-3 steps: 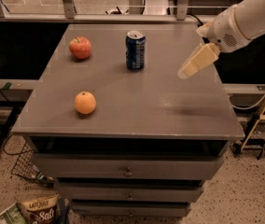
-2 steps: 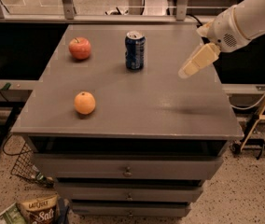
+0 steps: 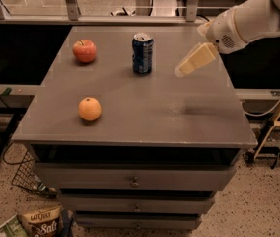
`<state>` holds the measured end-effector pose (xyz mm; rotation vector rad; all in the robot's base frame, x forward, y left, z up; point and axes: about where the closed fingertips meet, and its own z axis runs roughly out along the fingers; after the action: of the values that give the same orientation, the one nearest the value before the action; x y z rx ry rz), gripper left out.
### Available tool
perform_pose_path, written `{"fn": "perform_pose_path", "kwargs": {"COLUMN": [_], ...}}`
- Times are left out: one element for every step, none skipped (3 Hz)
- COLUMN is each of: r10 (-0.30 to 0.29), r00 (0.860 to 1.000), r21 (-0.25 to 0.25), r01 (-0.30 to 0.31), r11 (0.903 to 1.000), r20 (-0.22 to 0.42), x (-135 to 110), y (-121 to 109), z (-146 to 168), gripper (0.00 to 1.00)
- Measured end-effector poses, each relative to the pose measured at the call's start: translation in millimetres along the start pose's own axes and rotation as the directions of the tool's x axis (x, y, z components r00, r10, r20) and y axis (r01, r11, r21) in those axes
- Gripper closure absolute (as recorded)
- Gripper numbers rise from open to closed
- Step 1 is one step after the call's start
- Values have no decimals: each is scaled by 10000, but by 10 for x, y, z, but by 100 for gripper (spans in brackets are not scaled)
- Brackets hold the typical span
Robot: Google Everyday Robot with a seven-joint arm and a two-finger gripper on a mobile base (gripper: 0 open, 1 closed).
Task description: Knock pepsi can over
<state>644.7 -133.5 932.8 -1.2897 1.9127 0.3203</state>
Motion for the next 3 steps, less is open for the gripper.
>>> {"fn": "perform_pose_path", "kwargs": {"r10": [223, 379, 896], "r00": [9967, 9927, 9831], "r21": [-81, -338, -687], "r01": [-217, -342, -795], "r11": [9997, 9988, 9945], "r20": [782, 1141, 1598], "x": [-230, -354, -394], "y": [16, 101, 176], "z": [240, 410, 755], "gripper": [0, 0, 0]}}
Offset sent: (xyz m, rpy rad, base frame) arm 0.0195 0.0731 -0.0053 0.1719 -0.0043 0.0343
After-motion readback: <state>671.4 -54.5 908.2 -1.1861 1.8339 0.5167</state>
